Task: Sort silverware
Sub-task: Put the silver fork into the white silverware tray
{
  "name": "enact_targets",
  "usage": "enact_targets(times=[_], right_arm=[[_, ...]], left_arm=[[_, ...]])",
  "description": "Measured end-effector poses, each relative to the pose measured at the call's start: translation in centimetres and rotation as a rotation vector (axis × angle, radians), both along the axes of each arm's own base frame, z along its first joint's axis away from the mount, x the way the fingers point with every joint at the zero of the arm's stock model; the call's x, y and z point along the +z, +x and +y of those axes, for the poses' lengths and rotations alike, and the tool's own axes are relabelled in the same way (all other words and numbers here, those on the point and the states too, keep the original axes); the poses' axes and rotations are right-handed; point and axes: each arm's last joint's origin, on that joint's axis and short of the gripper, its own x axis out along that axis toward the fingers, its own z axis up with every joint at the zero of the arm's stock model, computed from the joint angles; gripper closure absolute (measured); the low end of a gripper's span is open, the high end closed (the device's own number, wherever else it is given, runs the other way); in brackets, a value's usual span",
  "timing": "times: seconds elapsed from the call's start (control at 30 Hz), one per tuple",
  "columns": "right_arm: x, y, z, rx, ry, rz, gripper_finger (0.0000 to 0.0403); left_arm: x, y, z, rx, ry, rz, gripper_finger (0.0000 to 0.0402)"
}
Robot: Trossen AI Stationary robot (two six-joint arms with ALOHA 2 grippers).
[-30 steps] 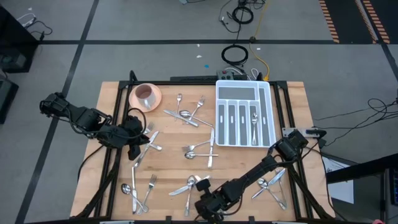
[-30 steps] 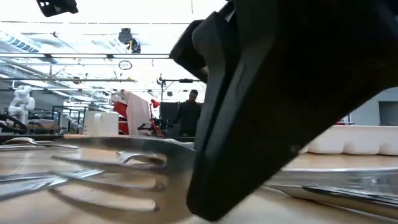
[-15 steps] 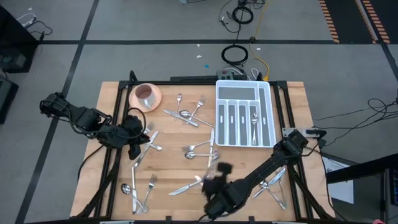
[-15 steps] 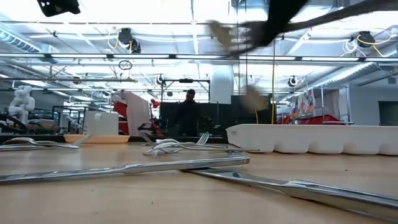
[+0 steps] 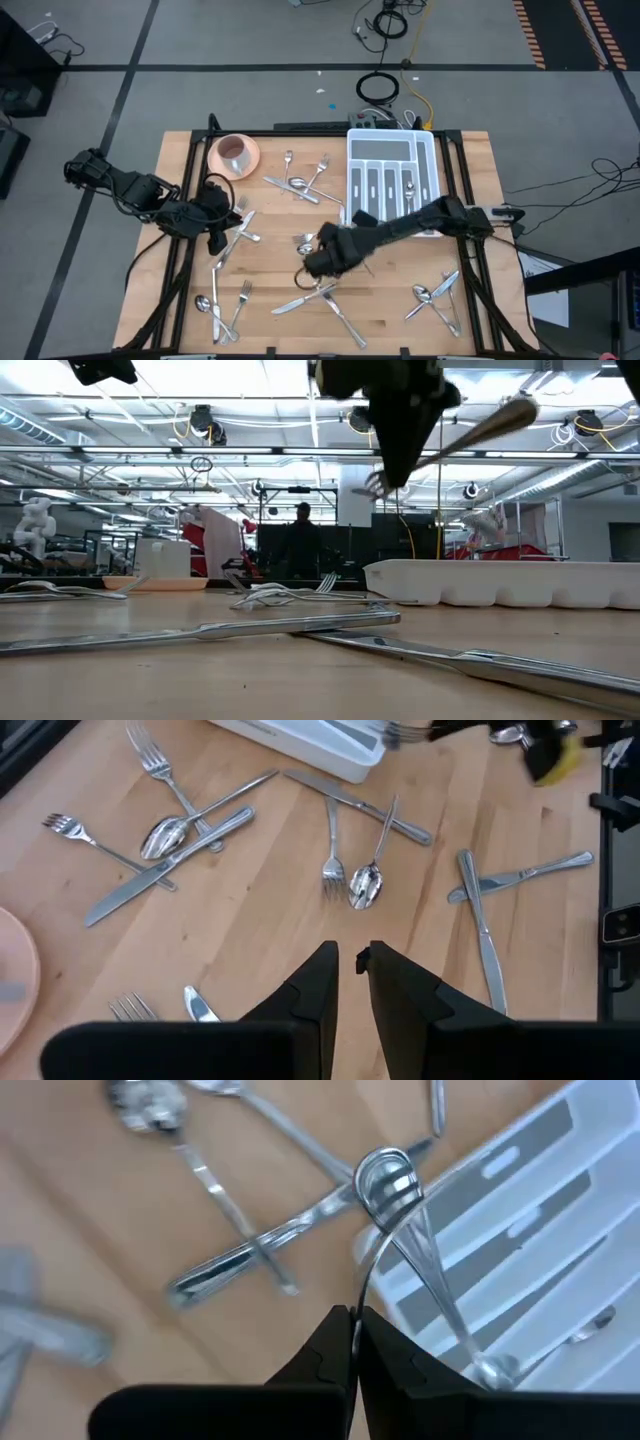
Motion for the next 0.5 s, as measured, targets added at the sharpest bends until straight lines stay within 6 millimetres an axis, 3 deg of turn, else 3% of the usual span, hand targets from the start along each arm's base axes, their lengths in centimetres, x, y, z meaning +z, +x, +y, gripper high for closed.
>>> enact_targets(times=[0.2, 0.3, 0.5], right_arm=[[-1.1, 0.4, -3.4, -0.009, 0.004, 0.086, 0.0403], [-1.3, 0.6, -4.2, -0.023, 0.042, 0.096, 0.0403], [-1.3, 0.1, -1.4, -0.053, 0.062, 0.056, 0.0403]], left_arm=[[0.0, 0.0, 0.0, -0.003, 0.003, 0.0, 0.0336], [0.0, 0.0, 0.0, -0.007, 0.007, 0.001, 0.0336], [-0.1, -0.1, 0.0, -0.01, 0.016, 0.011, 0.0336]])
